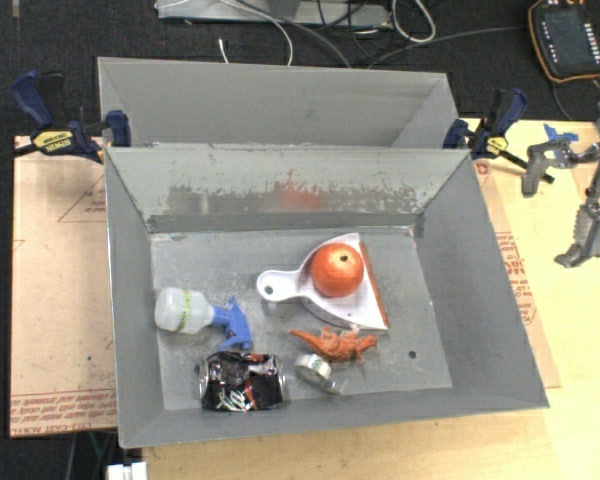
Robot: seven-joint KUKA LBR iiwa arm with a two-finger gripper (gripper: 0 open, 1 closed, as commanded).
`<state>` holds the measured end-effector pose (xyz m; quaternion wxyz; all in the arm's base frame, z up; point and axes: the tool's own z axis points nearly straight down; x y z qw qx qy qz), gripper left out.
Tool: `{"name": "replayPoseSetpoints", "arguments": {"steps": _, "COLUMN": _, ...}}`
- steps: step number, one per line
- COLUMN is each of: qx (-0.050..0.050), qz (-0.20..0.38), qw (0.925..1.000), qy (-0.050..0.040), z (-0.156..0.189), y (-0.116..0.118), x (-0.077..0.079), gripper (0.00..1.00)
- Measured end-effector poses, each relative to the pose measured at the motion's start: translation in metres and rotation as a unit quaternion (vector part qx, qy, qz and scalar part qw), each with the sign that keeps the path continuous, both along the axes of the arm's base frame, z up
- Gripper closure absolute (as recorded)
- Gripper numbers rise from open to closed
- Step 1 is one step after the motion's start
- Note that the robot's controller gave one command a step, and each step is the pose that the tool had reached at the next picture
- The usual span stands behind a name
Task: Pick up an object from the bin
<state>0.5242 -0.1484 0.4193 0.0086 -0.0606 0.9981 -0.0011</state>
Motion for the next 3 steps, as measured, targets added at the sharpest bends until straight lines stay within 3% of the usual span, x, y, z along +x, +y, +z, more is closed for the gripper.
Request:
{"name": "replayPoseSetpoints", "arguments": {"steps": 1, "qx": 0.003, "qz": -0.009, "qw": 0.9999, "qy": 0.0046, "z": 0.002, "y": 0.023, "x": 0.023, "gripper": 0.00}}
{"name": "replayPoseSetpoints", "arguments": {"steps": 2, "qx": 0.000, "qz": -0.001, "qw": 1.0000, "qy": -0.0017, "z": 0.008, "y": 0.013, "x": 0.005, "gripper": 0.00}}
{"name": "replayPoseSetpoints", "arguments": {"steps": 3, "qx": 0.003, "qz": 0.010, "qw": 0.9999, "qy": 0.0012, "z": 0.020, "y": 0.037, "x": 0.040, "gripper": 0.00}}
